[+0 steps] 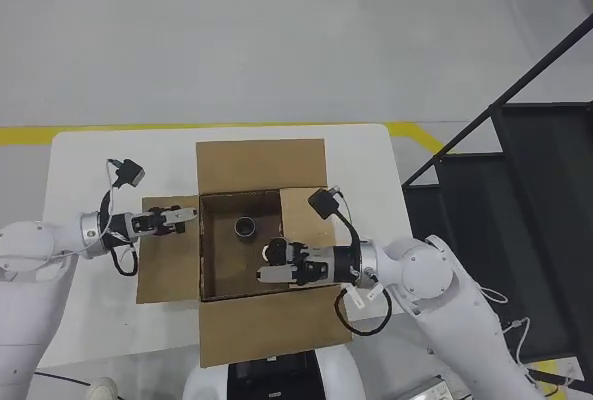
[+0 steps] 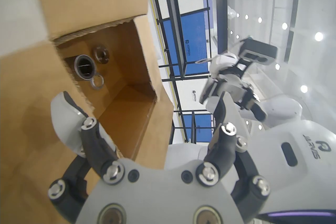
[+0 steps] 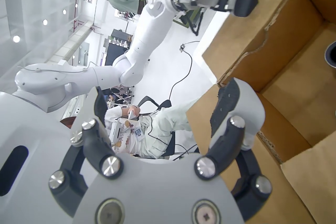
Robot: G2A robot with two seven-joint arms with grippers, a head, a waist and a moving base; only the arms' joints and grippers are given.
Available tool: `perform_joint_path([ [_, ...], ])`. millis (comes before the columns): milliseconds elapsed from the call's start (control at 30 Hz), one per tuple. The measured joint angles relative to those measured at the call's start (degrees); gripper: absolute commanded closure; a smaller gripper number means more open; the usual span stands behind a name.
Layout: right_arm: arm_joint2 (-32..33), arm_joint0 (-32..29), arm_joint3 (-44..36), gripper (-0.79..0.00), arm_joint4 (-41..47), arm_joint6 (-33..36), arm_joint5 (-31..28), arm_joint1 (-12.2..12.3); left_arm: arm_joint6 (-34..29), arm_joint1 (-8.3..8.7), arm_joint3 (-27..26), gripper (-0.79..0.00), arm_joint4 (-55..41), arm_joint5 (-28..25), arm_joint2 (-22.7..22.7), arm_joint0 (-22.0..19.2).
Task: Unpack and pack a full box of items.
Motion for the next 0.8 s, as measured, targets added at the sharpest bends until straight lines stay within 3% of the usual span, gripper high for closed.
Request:
perform_joint_path([
  [133,3.61,-3.90,-0.14,-0.785,0.81,-1.65,-1.03,0.59,-1.20,-0.22,-3.78,-0.785,-2.34,2.30,2.05,-1.13],
  [267,7.58,-7.87,-0.88,-0.785,1.22,-3.97,-0.97,1.13,4.07,-1.43,-4.10,-0.785,-0.76,3.71,8.19,-4.19],
  [467,14.13,-14.42,-2.59,-0.785,2.21,-7.99,-1.54,1.77,15.55,-5.13,1.88,-0.785,-0.80,5.78,21.98,-10.55],
  [600,16.25,-17.65,-3.62,-0.785,2.32,-9.10,-1.84,2.02,22.35,-7.92,6.55,-0.785,2.80,4.13,30.49,-14.64],
  [800,17.37,-19.39,-3.33,-0.785,2.93,-9.46,-2.79,2.26,31.30,-10.39,10.81,-0.785,11.66,3.26,36.80,-17.89],
])
